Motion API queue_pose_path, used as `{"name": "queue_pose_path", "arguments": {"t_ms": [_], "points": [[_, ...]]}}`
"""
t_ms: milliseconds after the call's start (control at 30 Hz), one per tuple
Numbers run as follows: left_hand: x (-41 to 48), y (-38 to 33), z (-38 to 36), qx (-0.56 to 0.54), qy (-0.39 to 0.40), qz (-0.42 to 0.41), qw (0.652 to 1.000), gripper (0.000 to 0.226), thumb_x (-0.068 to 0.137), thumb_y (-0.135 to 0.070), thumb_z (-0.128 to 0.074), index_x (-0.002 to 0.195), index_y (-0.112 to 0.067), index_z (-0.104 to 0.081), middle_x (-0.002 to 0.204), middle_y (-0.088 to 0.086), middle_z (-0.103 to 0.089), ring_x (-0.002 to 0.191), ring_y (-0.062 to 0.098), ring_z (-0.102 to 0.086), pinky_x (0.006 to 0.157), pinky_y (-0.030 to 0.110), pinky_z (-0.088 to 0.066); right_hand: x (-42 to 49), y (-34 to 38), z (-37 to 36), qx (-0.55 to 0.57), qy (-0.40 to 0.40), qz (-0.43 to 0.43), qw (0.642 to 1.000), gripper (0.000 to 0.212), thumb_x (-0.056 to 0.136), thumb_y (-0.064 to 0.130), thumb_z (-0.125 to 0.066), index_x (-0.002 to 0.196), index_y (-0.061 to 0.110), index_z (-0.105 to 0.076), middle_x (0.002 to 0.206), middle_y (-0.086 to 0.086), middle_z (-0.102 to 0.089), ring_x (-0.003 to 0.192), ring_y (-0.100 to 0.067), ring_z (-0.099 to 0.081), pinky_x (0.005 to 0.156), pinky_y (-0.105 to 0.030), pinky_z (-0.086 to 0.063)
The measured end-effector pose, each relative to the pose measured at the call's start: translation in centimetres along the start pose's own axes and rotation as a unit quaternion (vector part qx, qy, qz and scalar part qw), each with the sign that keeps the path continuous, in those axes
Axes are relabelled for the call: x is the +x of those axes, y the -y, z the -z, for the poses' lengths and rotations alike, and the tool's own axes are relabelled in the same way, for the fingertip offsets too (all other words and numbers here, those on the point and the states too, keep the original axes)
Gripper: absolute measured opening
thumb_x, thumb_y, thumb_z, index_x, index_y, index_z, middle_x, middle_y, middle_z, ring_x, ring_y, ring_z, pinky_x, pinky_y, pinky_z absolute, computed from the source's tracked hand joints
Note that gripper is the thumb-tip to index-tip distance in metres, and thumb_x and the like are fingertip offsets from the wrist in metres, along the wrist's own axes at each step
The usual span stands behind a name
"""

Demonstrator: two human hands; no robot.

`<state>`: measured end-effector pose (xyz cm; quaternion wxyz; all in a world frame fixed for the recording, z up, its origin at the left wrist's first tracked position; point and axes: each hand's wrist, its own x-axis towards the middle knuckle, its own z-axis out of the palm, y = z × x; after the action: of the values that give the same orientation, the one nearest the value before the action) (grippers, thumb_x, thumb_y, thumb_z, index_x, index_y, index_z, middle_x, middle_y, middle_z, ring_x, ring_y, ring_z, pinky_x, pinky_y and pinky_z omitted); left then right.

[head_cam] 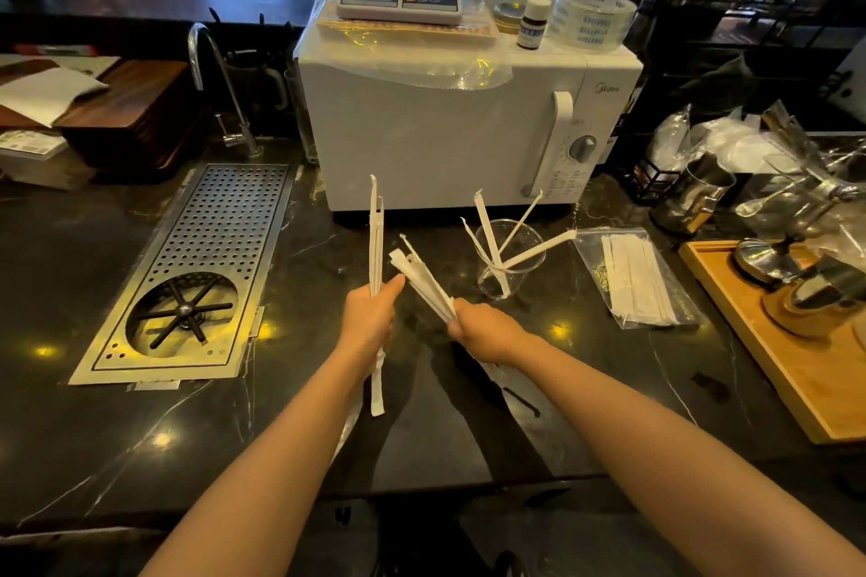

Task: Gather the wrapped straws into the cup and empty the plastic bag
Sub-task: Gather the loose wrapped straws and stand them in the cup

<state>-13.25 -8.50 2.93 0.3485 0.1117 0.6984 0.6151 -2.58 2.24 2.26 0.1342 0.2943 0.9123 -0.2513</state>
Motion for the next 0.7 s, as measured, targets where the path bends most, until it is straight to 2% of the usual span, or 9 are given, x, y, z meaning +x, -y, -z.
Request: {"name": "queue_pose_path", "arguments": {"t_ms": [67, 133, 233, 267, 333, 400, 467, 600, 700], "points": [[0.2, -0.2, 0.1, -0.01, 0.003, -0.016, 1.0, 0.027, 0.084, -0.028, -0.056, 0.062, -0.018, -0.044, 0.049, -0.002, -0.033, 0.033, 0.003, -0.03, 0.035, 0.016, -0.027, 0.0, 0.5, 0.6, 0.059, -0.029, 0.028, 0.997, 0.02, 0.093, 0.021, -0.033, 0.099, 0.003, -0.04, 0.09, -0.022, -0.055, 0.079, -0.033, -0.052, 0.065, -0.04, -0.039], [0.3, -0.6, 0.0, -0.026, 0.018, -0.032, 0.999, 0.027, 0.082, -0.029, -0.059, 0.061, -0.017, -0.046, 0.047, -0.004, -0.035, 0.034, 0.004, -0.031, 0.035, 0.015, -0.029, -0.1, 1.2, 1.3, 0.116, -0.054, 0.054, 0.99, 0.027, 0.095, 0.022, -0.033, 0.107, -0.001, -0.041, 0.097, -0.024, -0.057, 0.084, -0.037, -0.055, 0.075, -0.047, -0.046], [0.2, -1.3, -0.3, -0.048, 0.052, -0.071, 0.995, 0.019, 0.079, -0.028, -0.062, 0.066, -0.016, -0.055, 0.048, -0.006, -0.043, 0.036, 0.004, -0.039, 0.038, 0.015, -0.034, -0.5, 2.5, 2.2, 0.211, -0.069, 0.107, 0.969, 0.035, 0.097, 0.026, -0.031, 0.122, 0.002, -0.039, 0.112, -0.02, -0.056, 0.1, -0.032, -0.056, 0.09, -0.05, -0.046], [0.2, -1.6, -0.4, -0.054, 0.063, -0.088, 0.993, 0.013, 0.079, -0.025, -0.062, 0.07, -0.017, -0.058, 0.052, -0.005, -0.048, 0.04, 0.003, -0.046, 0.041, 0.014, -0.037, -0.6, 2.9, 2.4, 0.24, -0.069, 0.126, 0.96, 0.038, 0.097, 0.027, -0.03, 0.127, 0.005, -0.037, 0.119, -0.018, -0.055, 0.108, -0.03, -0.054, 0.094, -0.046, -0.046], [0.1, -2.0, -0.8, -0.073, 0.092, -0.109, 0.987, 0.003, 0.077, -0.018, -0.062, 0.08, -0.017, -0.06, 0.069, 0.0, -0.059, 0.061, 0.006, -0.06, 0.051, 0.016, -0.047, -0.9, 3.5, 2.7, 0.286, -0.07, 0.158, 0.943, 0.04, 0.097, 0.029, -0.029, 0.131, 0.008, -0.036, 0.127, -0.013, -0.051, 0.116, -0.022, -0.05, 0.095, -0.03, -0.046], [0.1, -2.3, -1.1, -0.079, 0.1, -0.12, 0.985, 0.013, 0.075, -0.014, -0.064, 0.086, -0.019, -0.059, 0.081, 0.003, -0.063, 0.077, 0.014, -0.064, 0.059, 0.019, -0.052, -0.9, 4.1, 2.8, 0.314, -0.081, 0.171, 0.931, 0.037, 0.097, 0.023, -0.032, 0.129, 0.006, -0.037, 0.123, -0.008, -0.051, 0.112, -0.016, -0.049, 0.083, -0.009, -0.043], [0.1, -2.5, -1.4, -0.086, 0.092, -0.127, 0.984, 0.019, 0.074, -0.011, -0.066, 0.09, -0.019, -0.059, 0.083, 0.002, -0.064, 0.078, 0.011, -0.066, 0.062, 0.019, -0.054, -0.9, 4.5, 2.8, 0.337, -0.097, 0.18, 0.919, 0.035, 0.095, 0.014, -0.036, 0.129, 0.004, -0.038, 0.119, -0.007, -0.049, 0.11, -0.014, -0.047, 0.08, -0.002, -0.041], [0.1, -2.6, -2.1, -0.084, 0.103, -0.13, 0.983, 0.036, 0.071, -0.016, -0.067, 0.106, -0.014, -0.056, 0.091, 0.002, -0.064, 0.09, 0.012, -0.063, 0.068, 0.021, -0.054, -0.9, 4.4, 2.8, 0.357, -0.11, 0.178, 0.91, 0.038, 0.094, 0.011, -0.039, 0.131, 0.006, -0.034, 0.129, -0.018, -0.042, 0.12, -0.022, -0.044, 0.097, -0.022, -0.038], [0.2, -2.2, -2.4, -0.079, 0.117, -0.133, 0.981, 0.033, 0.073, -0.015, -0.066, 0.105, -0.016, -0.058, 0.097, 0.005, -0.064, 0.094, 0.014, -0.062, 0.061, 0.015, -0.053, -0.9, 3.9, 2.5, 0.366, -0.116, 0.169, 0.908, 0.039, 0.095, 0.011, -0.037, 0.133, 0.008, -0.03, 0.129, -0.018, -0.036, 0.118, -0.019, -0.041, 0.097, -0.021, -0.034]]}}
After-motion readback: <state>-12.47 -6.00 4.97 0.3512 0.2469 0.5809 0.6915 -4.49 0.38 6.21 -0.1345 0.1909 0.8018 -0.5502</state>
